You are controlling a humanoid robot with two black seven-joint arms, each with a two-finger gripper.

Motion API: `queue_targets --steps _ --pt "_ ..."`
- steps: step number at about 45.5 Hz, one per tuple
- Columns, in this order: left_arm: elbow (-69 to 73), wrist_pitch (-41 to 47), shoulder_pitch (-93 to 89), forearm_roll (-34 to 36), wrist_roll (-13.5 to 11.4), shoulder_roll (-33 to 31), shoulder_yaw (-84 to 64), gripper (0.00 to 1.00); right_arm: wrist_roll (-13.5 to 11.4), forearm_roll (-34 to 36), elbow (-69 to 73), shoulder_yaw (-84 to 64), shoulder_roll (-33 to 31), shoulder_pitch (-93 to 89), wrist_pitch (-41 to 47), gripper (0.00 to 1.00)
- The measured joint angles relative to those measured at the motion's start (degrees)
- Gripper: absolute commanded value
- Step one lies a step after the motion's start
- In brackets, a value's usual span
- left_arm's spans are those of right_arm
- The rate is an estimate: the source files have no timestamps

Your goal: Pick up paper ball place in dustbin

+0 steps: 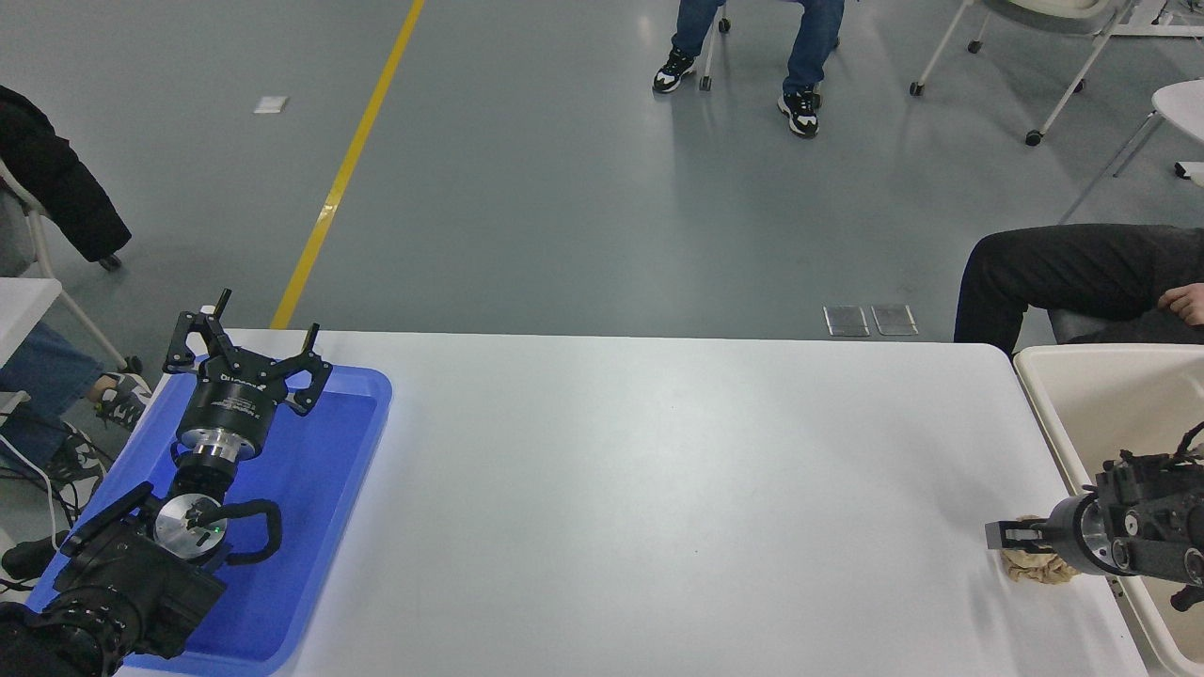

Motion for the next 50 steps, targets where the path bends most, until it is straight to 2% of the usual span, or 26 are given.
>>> queue_targets --steps 13,23,35,50 --pt "0.0 0.0 -0.01 0.0 0.01 -0.07 0.0 1.0 0.81 -0.59 1.4 -0.86 -0.86 0.82 0.53 0.0" --pt "0.0 0.0 -0.1 0.0 0.09 -0.14 0.0 1.0 2.04 -2.48 8.08 -4.7 -5.67 8.9 1.59 0.0" --pt "0.0 0.0 -0.09 -0.01 0.16 -0.17 -0.02 1.0 2.52 -4.61 21.63 -15.91 -12.0 27.77 2.36 0.0" --pt "0.0 0.0 -0.09 0.0 0.18 -0.15 -0.02 1.0 2.66 -5.04 36.78 -33.25 -13.28 56.0 5.8 0.0"
